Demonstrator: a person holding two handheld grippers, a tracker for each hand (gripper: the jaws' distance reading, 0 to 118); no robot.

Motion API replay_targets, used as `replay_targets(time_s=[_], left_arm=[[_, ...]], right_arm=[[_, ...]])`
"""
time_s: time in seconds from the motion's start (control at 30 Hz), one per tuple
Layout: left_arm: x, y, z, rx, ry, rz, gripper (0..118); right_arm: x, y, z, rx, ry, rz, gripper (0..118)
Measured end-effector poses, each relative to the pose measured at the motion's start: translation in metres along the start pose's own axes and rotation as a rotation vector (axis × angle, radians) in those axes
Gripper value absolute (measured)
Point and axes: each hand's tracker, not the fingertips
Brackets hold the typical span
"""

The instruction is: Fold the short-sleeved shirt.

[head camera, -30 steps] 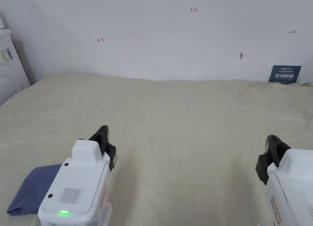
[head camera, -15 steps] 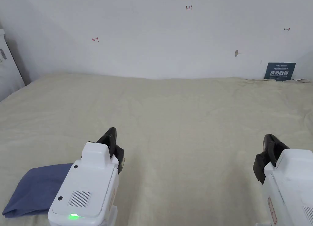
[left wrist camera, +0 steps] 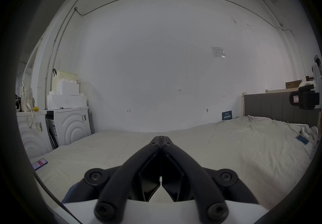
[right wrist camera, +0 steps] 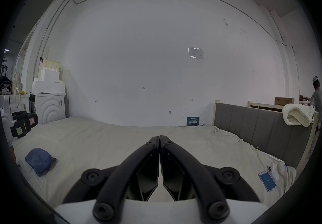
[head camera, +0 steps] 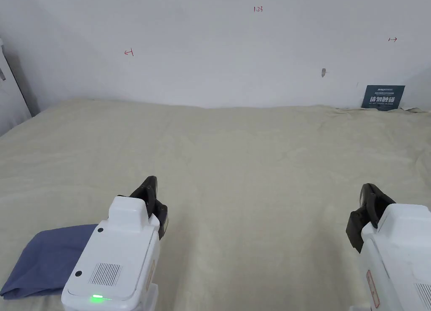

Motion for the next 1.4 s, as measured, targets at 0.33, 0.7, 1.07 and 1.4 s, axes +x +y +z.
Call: replay_targets(time_s=[0.33,0.7,1.07,1.4], left_arm=[[-0.001,-0.001,-0.001,-0.003,0.006,0.002,0],[-0.004,-0.003,-0.001,-0.009,0.007,0.009,6],[-0.011,0.001,0.001,0.003,0.015,0.032,82],[-0.014,0.004,0.005,0.025,0.022,0.039,118]], right_arm=[[-0.001,0.000,-0.001,0.000,-0.002,0.005,0],[-0.001,0.001,0.001,0.009,-0.009,0.006,6],[0.000,0.004,0.002,0.015,-0.012,0.000,101],[0.000,0.006,0.004,0.022,-0.014,-0.003,118]])
